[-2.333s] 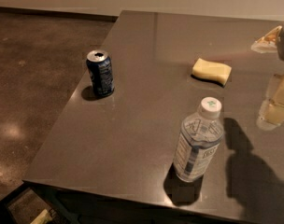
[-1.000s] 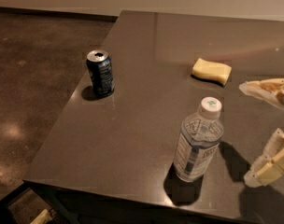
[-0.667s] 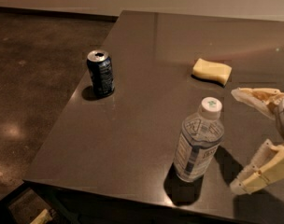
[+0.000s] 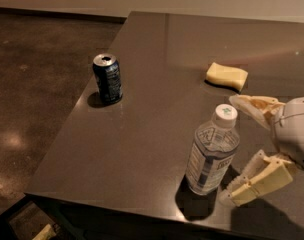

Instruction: Move blue plastic bottle near sponge

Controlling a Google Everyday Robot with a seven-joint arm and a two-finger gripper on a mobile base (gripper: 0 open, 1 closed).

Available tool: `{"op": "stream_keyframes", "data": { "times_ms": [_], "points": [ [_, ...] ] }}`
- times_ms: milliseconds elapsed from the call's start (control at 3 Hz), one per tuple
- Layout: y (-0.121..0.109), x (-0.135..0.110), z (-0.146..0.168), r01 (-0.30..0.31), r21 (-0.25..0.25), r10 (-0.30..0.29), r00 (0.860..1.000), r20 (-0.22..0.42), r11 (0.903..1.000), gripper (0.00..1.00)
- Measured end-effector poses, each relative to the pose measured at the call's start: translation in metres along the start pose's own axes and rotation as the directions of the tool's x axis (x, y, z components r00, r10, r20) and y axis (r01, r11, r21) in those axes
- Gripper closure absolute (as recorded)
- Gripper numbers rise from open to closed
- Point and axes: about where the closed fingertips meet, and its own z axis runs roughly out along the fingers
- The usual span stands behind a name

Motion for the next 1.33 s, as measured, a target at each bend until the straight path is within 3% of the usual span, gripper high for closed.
{"op": "stream_keyframes", "data": {
  "times_ms": [333,667,1000,1333],
  "points": [
    [-0.001,-0.006,0.011,-0.006,-0.008,0.006,1.0,0.012,1.0,0.0],
    [-0.001,-0.011,0.017,-0.006,-0.029,0.006,1.0,0.017,0.9996,0.15],
    [-0.005,-0.014,0.018,-0.007,-0.049,0.008,1.0,0.022,0.9988,0.39],
    [-0.014,-0.015,0.011,-0.016,-0.038,0.017,1.0,0.026,0.9992,0.62]
  ]
}}
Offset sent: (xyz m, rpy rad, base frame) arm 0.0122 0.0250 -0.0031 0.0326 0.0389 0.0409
